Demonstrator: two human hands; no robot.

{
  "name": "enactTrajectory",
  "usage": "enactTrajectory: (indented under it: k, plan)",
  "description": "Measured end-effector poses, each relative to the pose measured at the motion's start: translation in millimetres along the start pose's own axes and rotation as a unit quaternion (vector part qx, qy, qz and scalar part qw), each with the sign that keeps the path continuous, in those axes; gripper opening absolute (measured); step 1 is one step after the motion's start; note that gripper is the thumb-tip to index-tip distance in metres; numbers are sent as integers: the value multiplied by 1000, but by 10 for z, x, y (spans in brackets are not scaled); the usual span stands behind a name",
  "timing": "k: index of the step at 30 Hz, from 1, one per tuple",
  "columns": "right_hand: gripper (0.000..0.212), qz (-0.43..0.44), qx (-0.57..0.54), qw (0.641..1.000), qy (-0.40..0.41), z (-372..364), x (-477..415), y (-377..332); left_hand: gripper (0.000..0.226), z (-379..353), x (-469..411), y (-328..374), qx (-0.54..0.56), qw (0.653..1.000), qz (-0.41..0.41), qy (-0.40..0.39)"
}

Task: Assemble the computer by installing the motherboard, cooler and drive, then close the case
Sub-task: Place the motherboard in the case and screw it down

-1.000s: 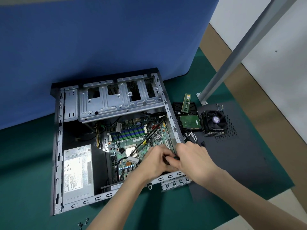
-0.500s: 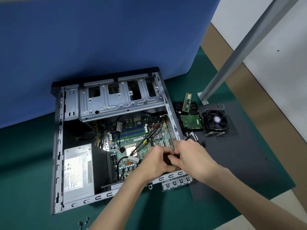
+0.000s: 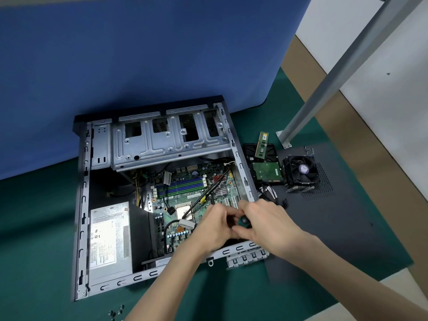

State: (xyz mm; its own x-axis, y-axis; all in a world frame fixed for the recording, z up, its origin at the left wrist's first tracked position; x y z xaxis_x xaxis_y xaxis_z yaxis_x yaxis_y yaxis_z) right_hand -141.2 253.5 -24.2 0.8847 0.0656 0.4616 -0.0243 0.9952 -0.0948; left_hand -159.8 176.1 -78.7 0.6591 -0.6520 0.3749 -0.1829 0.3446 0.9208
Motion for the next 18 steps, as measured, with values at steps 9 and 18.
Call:
enactTrajectory:
  k: [9,18]
  plan:
    - [16,-98,-495,855,115,384,102,752,39,381,10,-259,-53,991,91,83]
    - [32,-73,-875,461,131,-257,164,1750,21,243,107,-388,-180,973,116,90]
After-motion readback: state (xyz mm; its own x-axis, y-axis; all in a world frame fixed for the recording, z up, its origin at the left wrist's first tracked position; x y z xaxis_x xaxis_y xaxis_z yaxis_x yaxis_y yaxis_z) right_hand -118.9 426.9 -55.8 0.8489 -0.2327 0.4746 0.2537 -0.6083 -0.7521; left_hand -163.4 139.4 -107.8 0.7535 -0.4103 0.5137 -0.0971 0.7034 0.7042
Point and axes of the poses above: each hand's wrist, its own x-axis away from the middle knuckle, its own z-axis out of the back of the hand, y = z × x, the point moved 7 cm from there along -x, towards the middle knuckle, and after that the axes turned 12 degrees about x, right-handed, at the moved point
